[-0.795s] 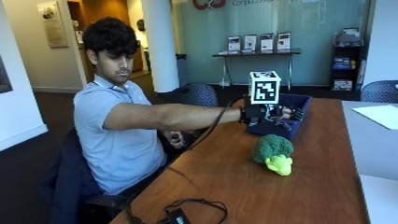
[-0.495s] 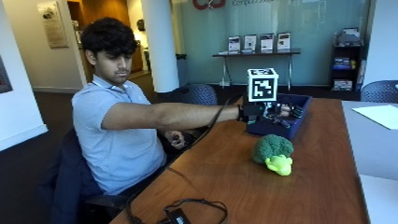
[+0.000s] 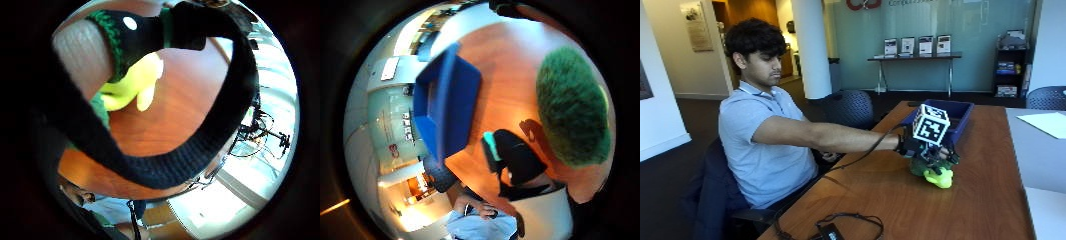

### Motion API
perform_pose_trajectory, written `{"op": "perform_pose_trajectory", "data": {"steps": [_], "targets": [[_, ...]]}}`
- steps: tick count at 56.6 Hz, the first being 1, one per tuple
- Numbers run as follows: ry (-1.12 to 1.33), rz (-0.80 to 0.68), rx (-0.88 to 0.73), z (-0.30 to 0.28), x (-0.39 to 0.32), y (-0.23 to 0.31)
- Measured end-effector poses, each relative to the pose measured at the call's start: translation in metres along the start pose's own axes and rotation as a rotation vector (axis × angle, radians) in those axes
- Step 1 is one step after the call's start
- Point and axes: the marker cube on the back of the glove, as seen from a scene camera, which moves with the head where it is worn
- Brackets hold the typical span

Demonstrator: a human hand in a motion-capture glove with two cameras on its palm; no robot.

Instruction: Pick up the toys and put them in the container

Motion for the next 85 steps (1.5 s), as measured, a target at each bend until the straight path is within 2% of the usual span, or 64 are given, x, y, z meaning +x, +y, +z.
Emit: {"op": "perform_pose_trajectory", "data": {"steps": [3, 8, 23, 37, 50, 58, 69, 77, 85], "targets": [[-0.013, 0.01, -0.007, 0.014, 0.003, -0.005], [-0.023, -0.002, 0.121, 0.017, 0.003, -0.011], [0.063, -0.058, 0.386, -0.02, 0.001, -0.006], [-0.043, -0.149, 0.501, -0.116, -0.046, 0.028], [-0.064, -0.298, 0.564, -0.195, -0.15, 0.059], [-0.065, -0.393, 0.559, -0.213, -0.226, 0.068], [-0.05, -0.471, 0.478, -0.192, -0.304, 0.055], [0.07, -0.362, 0.194, -0.162, -0.302, 0.038], [0.069, -0.357, 0.213, -0.145, -0.289, 0.027]]}}
